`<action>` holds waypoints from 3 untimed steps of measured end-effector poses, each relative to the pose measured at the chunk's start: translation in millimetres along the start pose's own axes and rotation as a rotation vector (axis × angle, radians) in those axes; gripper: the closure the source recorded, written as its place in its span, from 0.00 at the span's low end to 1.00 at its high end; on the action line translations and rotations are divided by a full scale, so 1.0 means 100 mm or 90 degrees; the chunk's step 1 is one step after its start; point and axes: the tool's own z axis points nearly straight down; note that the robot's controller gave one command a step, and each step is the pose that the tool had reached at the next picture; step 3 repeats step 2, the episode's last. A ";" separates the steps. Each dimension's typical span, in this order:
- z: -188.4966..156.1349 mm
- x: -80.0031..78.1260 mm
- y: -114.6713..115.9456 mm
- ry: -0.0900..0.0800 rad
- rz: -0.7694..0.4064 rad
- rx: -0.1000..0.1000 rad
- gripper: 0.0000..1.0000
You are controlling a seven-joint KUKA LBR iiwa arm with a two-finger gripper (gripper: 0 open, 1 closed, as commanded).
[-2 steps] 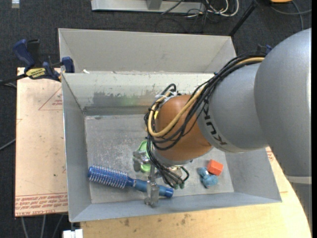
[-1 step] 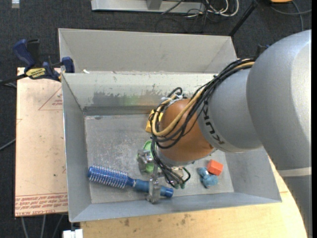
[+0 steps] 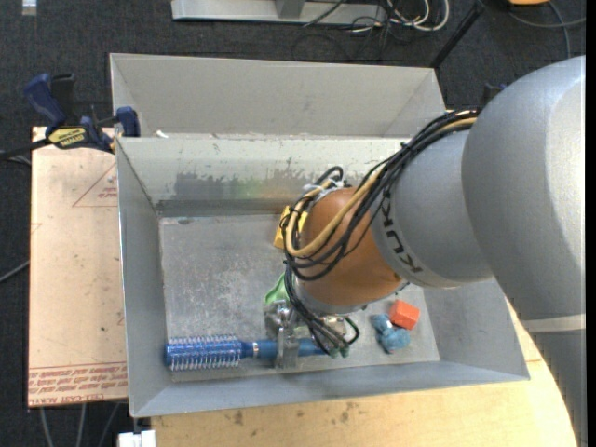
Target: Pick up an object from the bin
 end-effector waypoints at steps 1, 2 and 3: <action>-1.15 0.04 -0.14 -0.005 -0.017 0.000 1.00; -1.89 -0.22 -0.06 -0.007 -0.057 0.000 1.00; -1.89 -0.22 -0.06 -0.007 -0.057 0.000 1.00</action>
Offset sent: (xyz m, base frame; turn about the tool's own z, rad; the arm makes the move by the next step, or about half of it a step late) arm -0.0035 -0.0144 0.1112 -0.0279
